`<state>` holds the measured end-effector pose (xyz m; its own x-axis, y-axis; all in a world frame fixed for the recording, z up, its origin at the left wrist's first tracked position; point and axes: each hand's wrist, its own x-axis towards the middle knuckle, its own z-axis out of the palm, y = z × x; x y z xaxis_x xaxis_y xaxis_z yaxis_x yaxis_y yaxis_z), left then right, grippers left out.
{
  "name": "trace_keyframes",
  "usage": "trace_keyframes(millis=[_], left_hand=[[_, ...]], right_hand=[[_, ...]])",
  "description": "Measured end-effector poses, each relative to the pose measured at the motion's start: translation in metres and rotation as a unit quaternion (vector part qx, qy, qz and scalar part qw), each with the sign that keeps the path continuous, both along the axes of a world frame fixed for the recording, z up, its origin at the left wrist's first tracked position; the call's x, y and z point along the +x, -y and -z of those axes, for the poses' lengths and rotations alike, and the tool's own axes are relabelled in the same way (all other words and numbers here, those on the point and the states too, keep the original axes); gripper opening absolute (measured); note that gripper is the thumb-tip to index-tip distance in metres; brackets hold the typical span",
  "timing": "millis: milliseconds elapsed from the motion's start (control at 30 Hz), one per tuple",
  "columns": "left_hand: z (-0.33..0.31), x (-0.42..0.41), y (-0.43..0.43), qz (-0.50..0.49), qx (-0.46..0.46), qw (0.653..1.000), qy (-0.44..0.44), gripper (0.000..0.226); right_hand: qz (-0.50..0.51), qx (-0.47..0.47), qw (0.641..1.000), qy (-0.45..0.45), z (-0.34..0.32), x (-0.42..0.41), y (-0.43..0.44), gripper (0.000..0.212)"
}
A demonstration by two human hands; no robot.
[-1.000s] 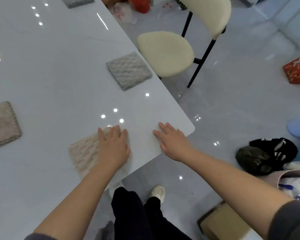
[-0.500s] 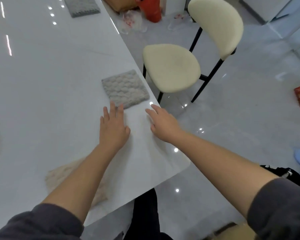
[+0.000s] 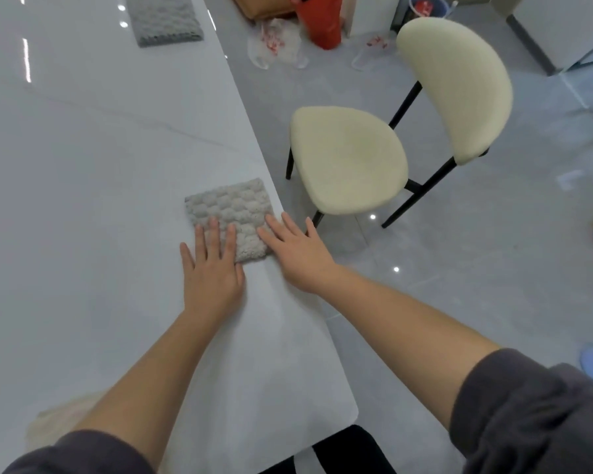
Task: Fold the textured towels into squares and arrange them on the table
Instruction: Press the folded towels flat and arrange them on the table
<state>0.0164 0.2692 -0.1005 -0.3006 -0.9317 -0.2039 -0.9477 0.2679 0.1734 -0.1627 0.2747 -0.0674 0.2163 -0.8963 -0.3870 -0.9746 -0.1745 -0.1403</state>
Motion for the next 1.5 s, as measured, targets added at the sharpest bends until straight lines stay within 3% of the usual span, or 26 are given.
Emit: trace_keyframes(millis=[133,200,433,633,867,1067,1367,1500], left_hand=[[-0.004,-0.007,-0.008,-0.052,-0.003,0.999,-0.015,0.070],[-0.006,-0.013,-0.017,-0.106,0.006,0.994,-0.017,0.074],[-0.011,-0.032,-0.064,-0.264,0.034,0.963,0.049,0.076],[-0.020,-0.036,-0.099,-0.353,0.070,0.930,0.070,0.081],[-0.024,-0.013,-0.109,-0.434,0.081,0.894,0.077,0.106],[-0.023,-0.004,-0.107,-0.495,0.100,0.862,0.048,0.118],[-0.025,-0.013,-0.112,-0.564,0.132,0.815,0.022,0.121],[-0.030,-0.026,-0.111,-0.597,0.191,0.779,-0.027,0.128]], right_hand=[[-0.017,-0.062,0.998,0.011,-0.008,0.002,0.012,0.048],[-0.051,-0.078,0.995,0.028,-0.010,0.004,0.020,0.053],[-0.214,0.008,0.977,-0.004,0.002,-0.010,0.033,0.063],[-0.263,-0.067,0.962,-0.044,-0.008,0.001,0.039,0.052],[-0.274,-0.058,0.960,0.020,-0.002,0.025,0.054,0.056],[-0.297,-0.066,0.952,0.033,0.006,0.038,0.066,0.060],[-0.427,-0.064,0.902,0.020,0.010,0.058,0.075,0.062],[-0.468,-0.043,0.883,0.008,0.009,0.061,0.085,0.062]])
